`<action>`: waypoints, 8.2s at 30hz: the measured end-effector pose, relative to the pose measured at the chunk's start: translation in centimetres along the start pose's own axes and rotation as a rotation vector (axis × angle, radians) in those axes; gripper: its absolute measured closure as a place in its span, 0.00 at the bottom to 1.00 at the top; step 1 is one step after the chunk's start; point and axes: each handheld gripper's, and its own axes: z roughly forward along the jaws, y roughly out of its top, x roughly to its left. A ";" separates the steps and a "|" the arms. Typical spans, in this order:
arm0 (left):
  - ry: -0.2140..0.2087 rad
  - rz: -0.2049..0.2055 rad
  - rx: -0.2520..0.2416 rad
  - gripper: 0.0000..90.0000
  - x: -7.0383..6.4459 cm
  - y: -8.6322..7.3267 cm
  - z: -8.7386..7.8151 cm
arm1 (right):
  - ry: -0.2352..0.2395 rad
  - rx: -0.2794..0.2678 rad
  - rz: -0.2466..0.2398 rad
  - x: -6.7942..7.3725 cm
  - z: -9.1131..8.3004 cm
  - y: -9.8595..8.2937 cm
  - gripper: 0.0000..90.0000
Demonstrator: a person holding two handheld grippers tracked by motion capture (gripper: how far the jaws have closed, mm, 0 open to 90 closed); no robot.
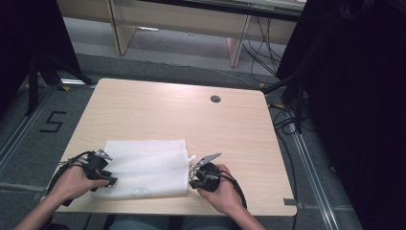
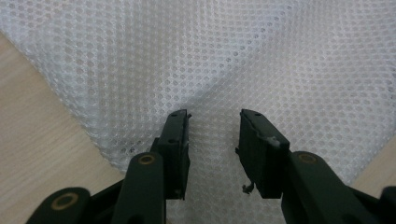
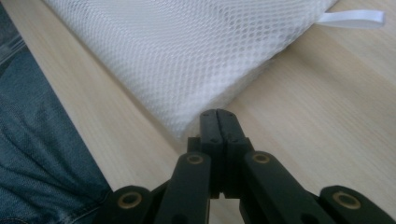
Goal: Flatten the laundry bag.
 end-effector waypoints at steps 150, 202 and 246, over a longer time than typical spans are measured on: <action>-0.038 0.311 -0.287 0.94 -9.5 10.8 7.3 | -0.014 -0.082 -0.324 -1.1 -3.8 11.5 0.98; 0.138 -0.013 -0.336 0.66 1.5 -0.5 -2.2 | 0.099 0.024 -0.392 2.6 -2.5 6.4 0.98; 0.028 0.130 -0.413 0.58 -3.0 1.8 -0.4 | 0.162 0.169 -0.271 2.6 1.5 1.0 0.97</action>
